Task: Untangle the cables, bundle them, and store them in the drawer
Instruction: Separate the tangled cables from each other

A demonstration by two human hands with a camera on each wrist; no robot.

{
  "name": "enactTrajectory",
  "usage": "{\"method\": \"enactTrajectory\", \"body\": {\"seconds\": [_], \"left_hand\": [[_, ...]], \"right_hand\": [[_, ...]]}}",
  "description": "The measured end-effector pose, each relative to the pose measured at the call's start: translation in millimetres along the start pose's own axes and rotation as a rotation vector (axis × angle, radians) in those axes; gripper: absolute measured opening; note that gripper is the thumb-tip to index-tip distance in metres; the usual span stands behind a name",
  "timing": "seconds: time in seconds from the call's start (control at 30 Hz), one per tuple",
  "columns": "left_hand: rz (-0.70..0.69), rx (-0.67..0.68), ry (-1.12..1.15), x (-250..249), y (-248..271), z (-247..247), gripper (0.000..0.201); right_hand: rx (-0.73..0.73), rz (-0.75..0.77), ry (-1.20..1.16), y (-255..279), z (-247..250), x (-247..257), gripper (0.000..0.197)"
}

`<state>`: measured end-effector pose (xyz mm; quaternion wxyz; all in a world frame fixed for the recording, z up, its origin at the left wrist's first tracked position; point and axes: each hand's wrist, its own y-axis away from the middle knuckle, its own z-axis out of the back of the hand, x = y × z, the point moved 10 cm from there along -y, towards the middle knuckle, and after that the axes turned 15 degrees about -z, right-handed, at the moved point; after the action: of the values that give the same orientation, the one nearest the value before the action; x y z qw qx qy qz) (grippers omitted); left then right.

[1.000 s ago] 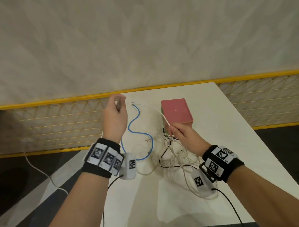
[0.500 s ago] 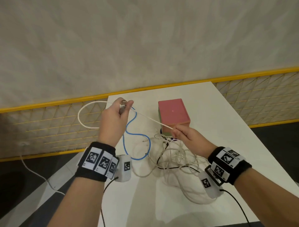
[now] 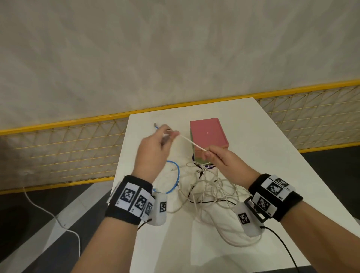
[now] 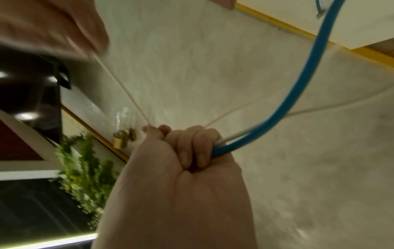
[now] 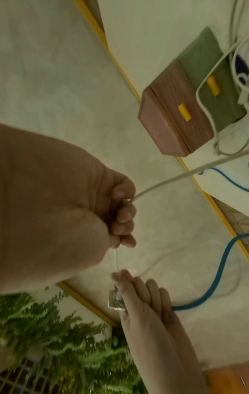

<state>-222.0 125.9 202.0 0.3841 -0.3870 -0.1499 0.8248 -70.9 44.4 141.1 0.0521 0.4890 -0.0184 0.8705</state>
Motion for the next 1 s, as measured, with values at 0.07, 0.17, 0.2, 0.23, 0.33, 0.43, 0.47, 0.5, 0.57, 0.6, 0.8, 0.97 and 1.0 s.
{"method": "enactTrajectory", "body": {"seconds": [0.07,0.17,0.2,0.23,0.33,0.43,0.47,0.5,0.57,0.6,0.8,0.97,1.0], "left_hand": [[0.051,-0.042,-0.047,10.1,0.7,10.0,0.023],[-0.046,0.160,0.059,-13.5,5.7,-17.8,0.023],[-0.087,0.267,0.054,-23.0,10.1,-32.6,0.024],[-0.117,0.352,0.026,-30.2,14.2,-44.4,0.023],[-0.122,0.288,-0.027,-27.5,9.1,-35.9,0.022],[-0.035,-0.090,-0.068,-3.9,-2.0,26.0,0.022],[0.001,-0.181,-0.104,5.7,-2.7,44.0,0.022],[0.029,-0.217,-0.139,11.7,-2.7,54.6,0.021],[0.042,-0.162,-0.181,13.2,-1.8,50.3,0.017],[0.017,-0.098,-0.168,8.4,-0.8,38.8,0.019],[-0.110,0.375,-0.121,-24.1,14.6,-46.4,0.030],[-0.099,0.063,-0.147,4.0,2.0,11.7,0.030],[-0.085,0.054,-0.150,9.9,2.5,18.4,0.032]], "right_hand": [[0.013,-0.022,0.025,-0.3,-3.3,-7.6,0.023],[0.012,0.002,0.008,-2.1,-8.8,1.1,0.025],[0.011,0.031,0.002,-2.4,-10.9,9.3,0.026],[0.016,0.057,0.000,-3.0,-13.2,16.0,0.027],[0.040,0.052,0.003,-7.5,-15.1,16.0,0.029],[0.031,-0.025,0.043,-7.3,-10.3,-6.8,0.034],[0.035,-0.058,0.056,-5.7,-9.7,-14.2,0.028],[0.037,-0.079,0.065,-4.8,-9.8,-19.4,0.025],[0.029,-0.074,0.067,-4.9,-10.4,-18.4,0.025],[0.019,-0.060,0.068,-6.5,-11.1,-15.8,0.025],[0.024,0.051,0.094,-11.0,-17.2,12.3,0.026],[0.051,0.037,0.149,-7.5,-10.9,1.5,0.040],[0.054,0.033,0.205,-8.8,-12.9,-2.8,0.031]]}}
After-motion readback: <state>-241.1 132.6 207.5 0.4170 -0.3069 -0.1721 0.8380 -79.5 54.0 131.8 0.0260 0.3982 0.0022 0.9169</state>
